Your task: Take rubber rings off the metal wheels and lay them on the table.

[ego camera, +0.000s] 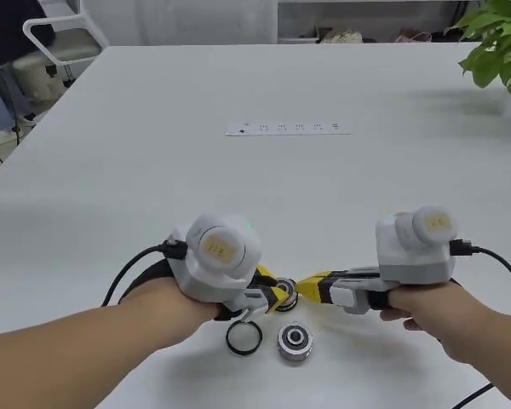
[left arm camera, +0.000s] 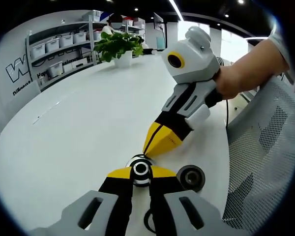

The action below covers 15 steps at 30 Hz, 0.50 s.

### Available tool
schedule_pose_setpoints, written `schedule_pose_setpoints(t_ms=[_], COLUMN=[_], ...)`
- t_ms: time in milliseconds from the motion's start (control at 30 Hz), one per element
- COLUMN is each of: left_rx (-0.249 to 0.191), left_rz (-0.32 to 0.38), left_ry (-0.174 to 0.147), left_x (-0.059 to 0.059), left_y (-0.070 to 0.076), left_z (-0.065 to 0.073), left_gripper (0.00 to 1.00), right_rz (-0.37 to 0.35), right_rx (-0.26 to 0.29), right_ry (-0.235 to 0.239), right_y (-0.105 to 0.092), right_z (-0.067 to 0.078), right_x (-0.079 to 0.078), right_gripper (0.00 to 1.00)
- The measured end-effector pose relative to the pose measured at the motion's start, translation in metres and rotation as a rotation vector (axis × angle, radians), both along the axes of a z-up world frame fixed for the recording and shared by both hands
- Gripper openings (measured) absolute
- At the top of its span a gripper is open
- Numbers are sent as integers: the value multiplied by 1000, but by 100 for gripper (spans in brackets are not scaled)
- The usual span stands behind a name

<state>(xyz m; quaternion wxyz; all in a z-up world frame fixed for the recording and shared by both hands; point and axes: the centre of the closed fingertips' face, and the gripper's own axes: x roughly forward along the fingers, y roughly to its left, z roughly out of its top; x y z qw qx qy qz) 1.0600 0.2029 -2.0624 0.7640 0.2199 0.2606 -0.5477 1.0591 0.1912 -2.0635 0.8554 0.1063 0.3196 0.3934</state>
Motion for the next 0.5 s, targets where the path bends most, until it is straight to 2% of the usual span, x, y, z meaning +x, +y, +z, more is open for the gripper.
schedule_pose_setpoints(t_ms=[500], left_rx=[-2], left_rz=[-1], left_ry=[0], left_x=[0], left_y=[0], left_z=[0], left_gripper=[7], right_rz=[11], right_rx=[16], right_ry=[-3], right_y=[5], right_z=[3], right_x=[-2], right_gripper=[0])
